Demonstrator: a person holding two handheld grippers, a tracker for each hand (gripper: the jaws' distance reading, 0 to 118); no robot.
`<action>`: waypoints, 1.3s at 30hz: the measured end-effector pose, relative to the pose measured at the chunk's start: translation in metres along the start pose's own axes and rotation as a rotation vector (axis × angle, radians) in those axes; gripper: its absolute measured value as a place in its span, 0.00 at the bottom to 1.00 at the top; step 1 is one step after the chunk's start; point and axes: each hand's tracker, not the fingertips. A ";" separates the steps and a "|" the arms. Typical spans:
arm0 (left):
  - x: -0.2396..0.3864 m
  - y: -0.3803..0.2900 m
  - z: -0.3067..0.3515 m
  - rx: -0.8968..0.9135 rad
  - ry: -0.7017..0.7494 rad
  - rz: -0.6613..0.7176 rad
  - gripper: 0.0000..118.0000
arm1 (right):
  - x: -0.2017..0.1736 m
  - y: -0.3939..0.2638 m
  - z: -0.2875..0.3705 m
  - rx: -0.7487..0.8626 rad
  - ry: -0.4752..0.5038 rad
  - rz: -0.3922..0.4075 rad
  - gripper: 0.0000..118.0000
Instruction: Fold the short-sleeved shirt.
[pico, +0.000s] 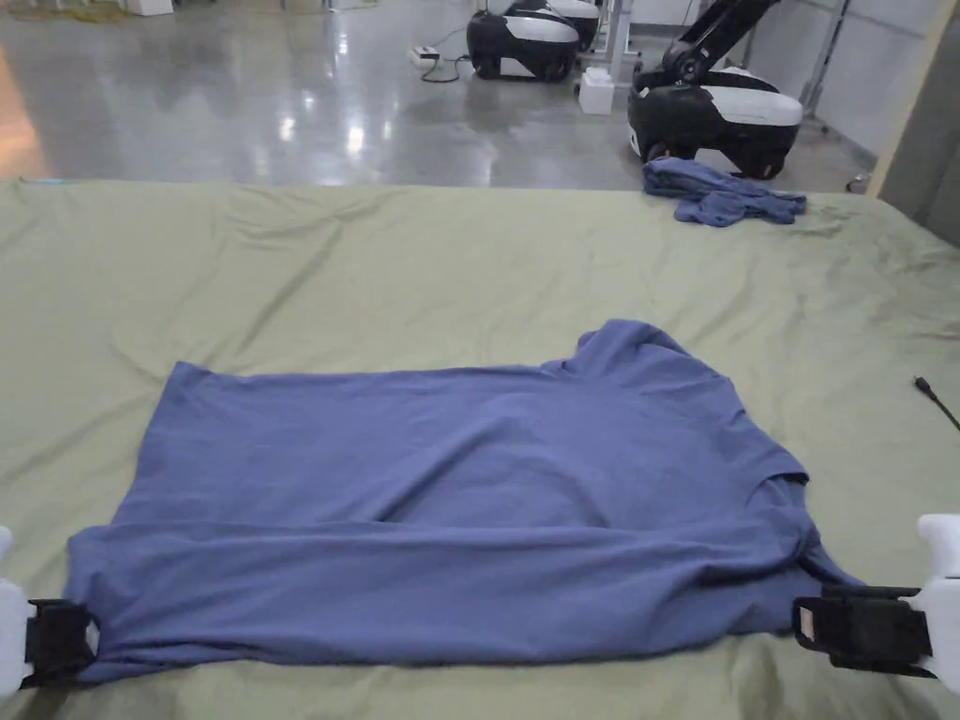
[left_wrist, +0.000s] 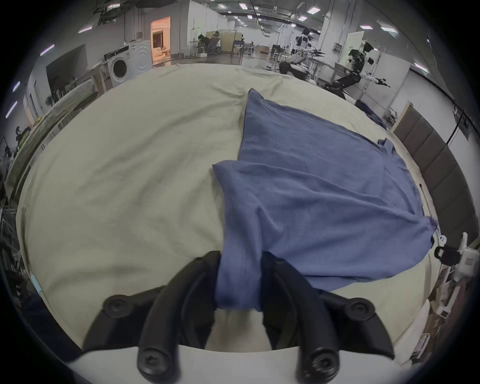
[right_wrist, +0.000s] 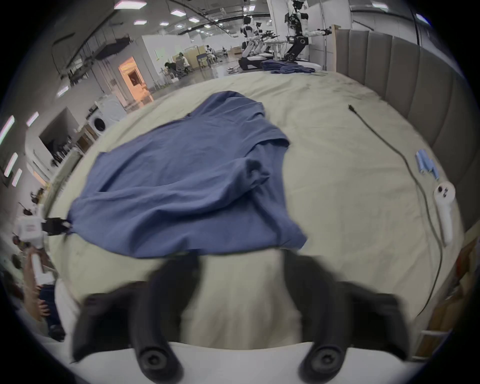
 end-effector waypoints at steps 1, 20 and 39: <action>-0.003 0.002 0.003 0.000 -0.023 0.026 0.18 | 0.000 0.006 -0.011 -0.008 -0.021 0.041 0.94; -0.006 0.006 0.056 0.051 -0.108 -0.004 0.07 | 0.017 0.015 0.019 -0.009 0.157 -0.103 0.14; -0.035 -0.063 0.111 0.066 -0.055 0.031 0.83 | 0.016 -0.060 0.089 0.038 0.043 -0.055 0.73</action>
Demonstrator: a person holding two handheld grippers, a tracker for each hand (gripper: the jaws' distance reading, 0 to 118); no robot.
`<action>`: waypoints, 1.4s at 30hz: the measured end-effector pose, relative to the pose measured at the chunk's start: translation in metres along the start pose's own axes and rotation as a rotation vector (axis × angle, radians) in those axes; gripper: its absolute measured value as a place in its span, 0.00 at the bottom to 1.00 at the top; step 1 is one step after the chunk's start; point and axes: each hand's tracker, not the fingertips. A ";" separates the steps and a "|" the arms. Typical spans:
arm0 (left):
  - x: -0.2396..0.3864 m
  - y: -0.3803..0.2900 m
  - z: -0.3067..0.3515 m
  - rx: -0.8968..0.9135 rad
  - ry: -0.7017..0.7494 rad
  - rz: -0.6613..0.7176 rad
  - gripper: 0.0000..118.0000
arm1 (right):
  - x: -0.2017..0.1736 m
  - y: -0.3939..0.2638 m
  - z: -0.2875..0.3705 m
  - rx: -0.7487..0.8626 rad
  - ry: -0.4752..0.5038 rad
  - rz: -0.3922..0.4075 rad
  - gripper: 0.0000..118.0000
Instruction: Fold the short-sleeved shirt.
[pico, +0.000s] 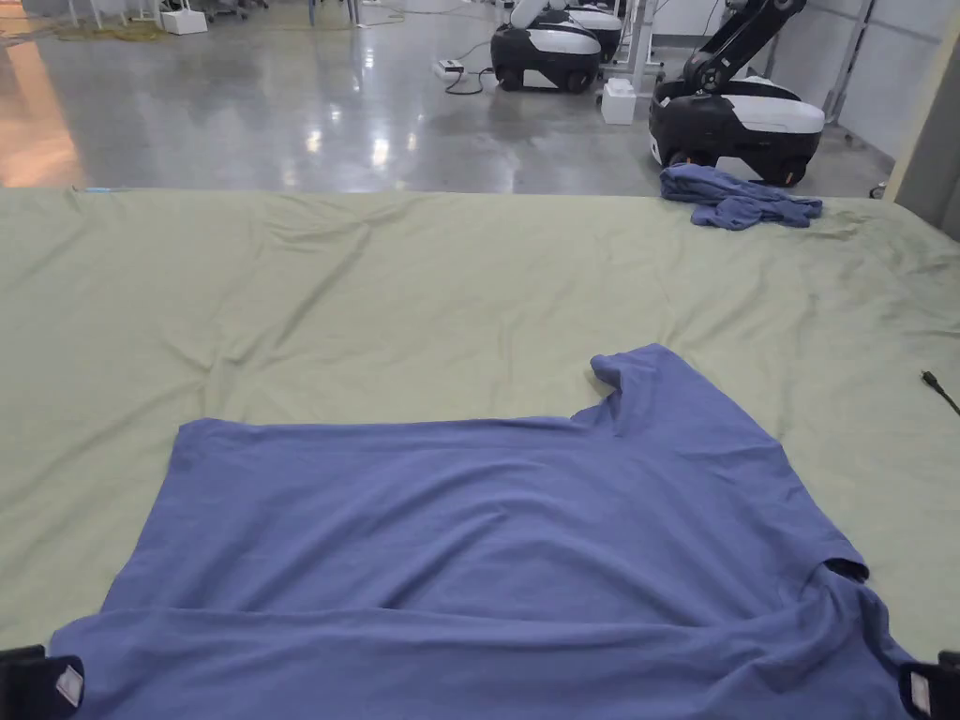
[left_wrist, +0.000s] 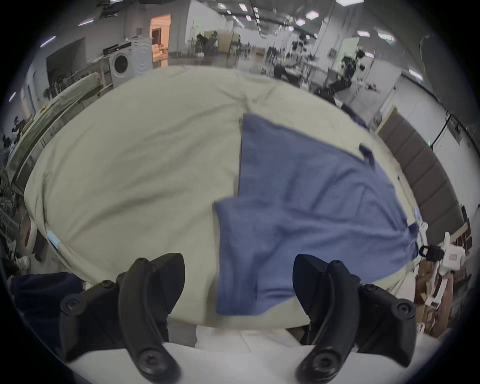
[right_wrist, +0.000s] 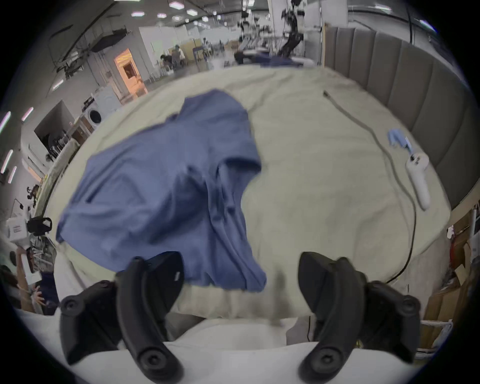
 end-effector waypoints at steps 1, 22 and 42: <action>0.002 0.007 0.003 0.016 -0.010 0.014 0.83 | 0.001 0.008 0.007 0.038 0.019 -0.028 0.61; 0.055 0.092 -0.081 0.035 -0.072 -0.074 0.00 | 0.007 0.244 -0.217 -0.060 0.016 -0.016 0.81; 0.044 0.178 -0.164 -0.042 -0.030 0.053 0.75 | -0.018 0.248 -0.232 -0.202 -0.026 0.048 0.04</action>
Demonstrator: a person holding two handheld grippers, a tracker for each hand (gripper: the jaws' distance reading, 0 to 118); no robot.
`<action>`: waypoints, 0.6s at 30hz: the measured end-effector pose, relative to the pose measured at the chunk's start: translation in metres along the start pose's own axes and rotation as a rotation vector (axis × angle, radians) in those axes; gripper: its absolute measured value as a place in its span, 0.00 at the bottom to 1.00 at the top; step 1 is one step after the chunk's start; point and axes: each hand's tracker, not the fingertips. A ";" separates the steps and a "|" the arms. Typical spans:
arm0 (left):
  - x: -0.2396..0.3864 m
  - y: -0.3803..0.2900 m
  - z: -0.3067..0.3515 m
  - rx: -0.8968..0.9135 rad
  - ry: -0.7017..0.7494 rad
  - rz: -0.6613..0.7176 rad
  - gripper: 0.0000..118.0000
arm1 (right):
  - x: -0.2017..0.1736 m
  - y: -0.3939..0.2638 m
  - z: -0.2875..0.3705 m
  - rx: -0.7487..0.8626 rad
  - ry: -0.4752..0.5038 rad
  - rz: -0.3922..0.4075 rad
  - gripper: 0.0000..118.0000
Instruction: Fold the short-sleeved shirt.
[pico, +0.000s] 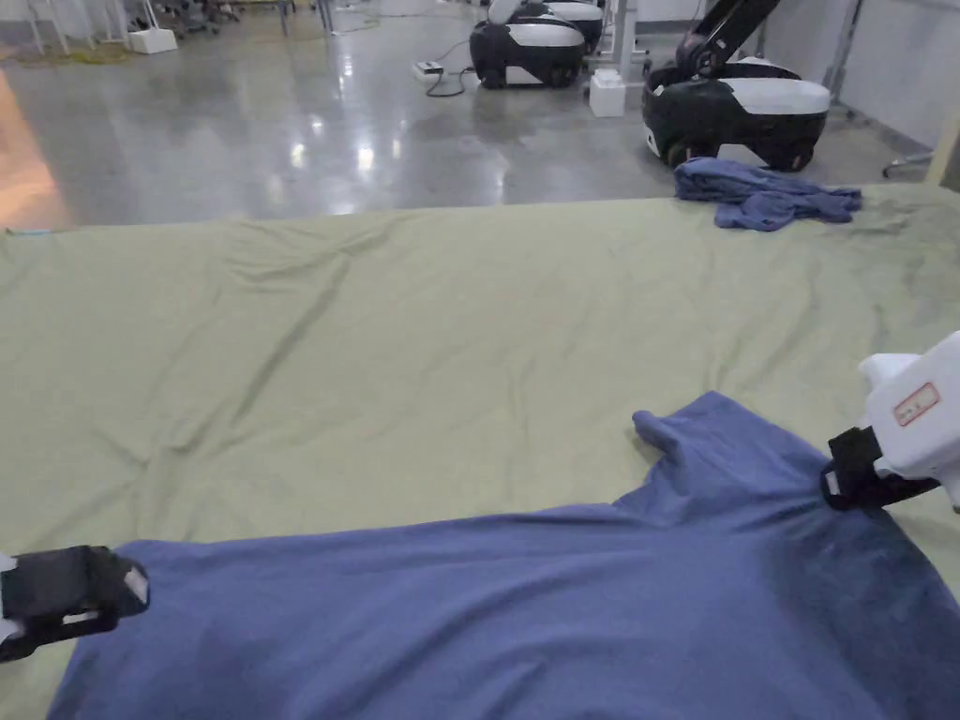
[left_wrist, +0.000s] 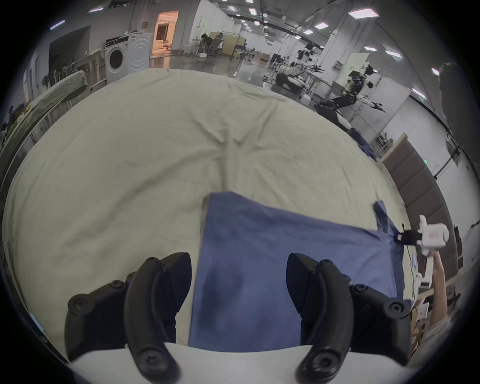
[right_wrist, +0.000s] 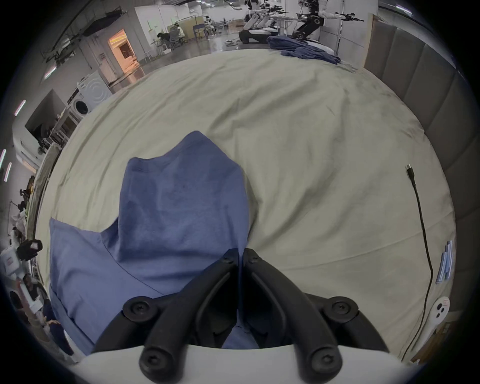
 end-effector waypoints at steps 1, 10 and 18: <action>0.000 0.009 -0.010 0.005 -0.004 0.004 0.75 | 0.001 -0.001 0.000 0.001 0.007 -0.005 0.04; 0.014 0.036 -0.100 -0.112 0.140 -0.036 0.69 | 0.006 -0.001 -0.012 -0.004 0.024 -0.012 0.04; 0.013 0.039 -0.065 -0.089 0.089 -0.019 0.04 | 0.024 0.002 0.009 0.024 0.116 -0.058 0.04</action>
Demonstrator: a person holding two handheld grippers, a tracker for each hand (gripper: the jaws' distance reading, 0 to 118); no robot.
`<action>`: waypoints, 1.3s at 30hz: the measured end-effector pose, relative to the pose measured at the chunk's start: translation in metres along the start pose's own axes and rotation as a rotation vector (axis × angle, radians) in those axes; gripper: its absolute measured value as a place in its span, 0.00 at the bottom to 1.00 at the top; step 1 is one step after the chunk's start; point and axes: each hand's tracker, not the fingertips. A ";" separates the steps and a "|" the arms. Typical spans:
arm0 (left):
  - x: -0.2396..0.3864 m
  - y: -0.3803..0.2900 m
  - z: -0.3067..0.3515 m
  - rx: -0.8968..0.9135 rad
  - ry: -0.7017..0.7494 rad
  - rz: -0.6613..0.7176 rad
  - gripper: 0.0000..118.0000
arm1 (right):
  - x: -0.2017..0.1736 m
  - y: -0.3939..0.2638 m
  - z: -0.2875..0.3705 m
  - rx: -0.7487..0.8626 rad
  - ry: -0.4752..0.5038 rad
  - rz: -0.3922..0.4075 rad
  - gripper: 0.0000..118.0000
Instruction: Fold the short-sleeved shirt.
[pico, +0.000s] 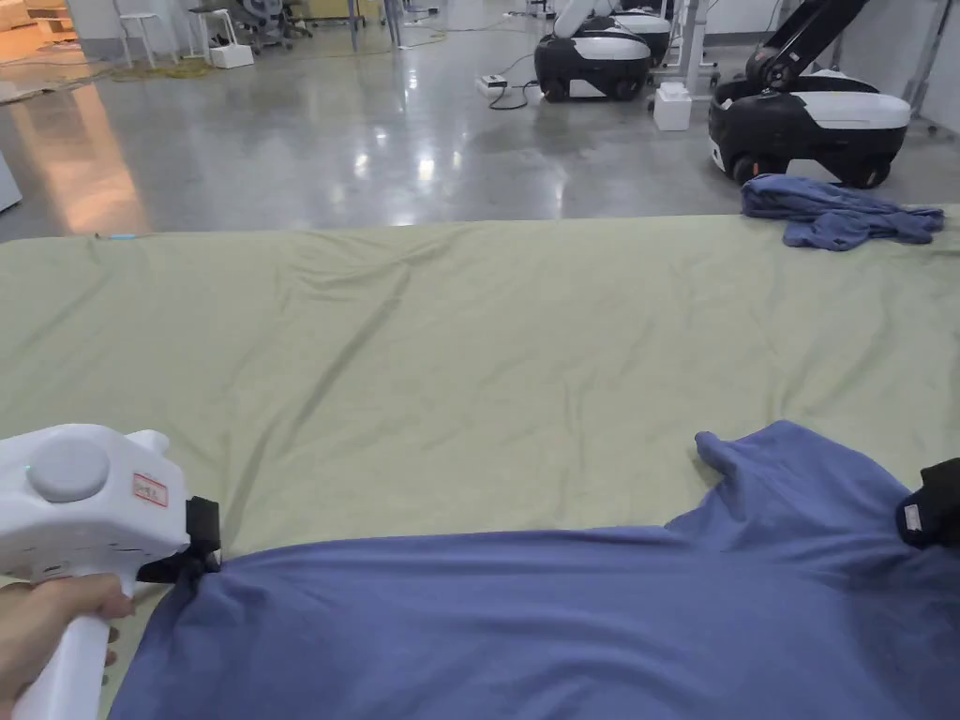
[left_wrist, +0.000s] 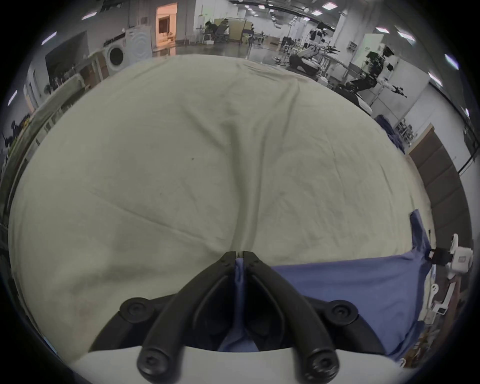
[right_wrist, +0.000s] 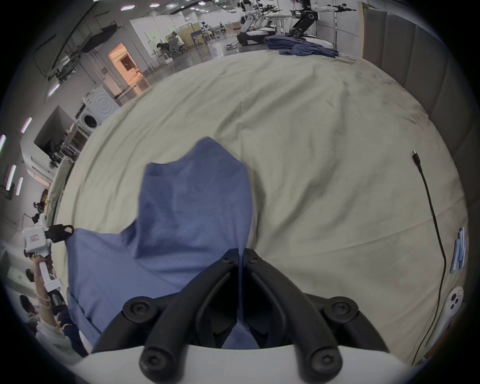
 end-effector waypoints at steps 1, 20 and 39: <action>0.000 -0.003 0.012 0.016 -0.011 -0.009 0.04 | 0.002 -0.003 0.010 0.012 0.027 -0.004 0.04; -0.060 -0.179 0.214 0.111 -0.165 -0.120 0.03 | 0.028 -0.197 0.187 0.113 0.193 -0.021 0.04; -0.112 -0.218 0.204 0.131 -0.251 0.083 0.04 | -0.101 -0.230 0.180 0.344 0.070 0.214 0.12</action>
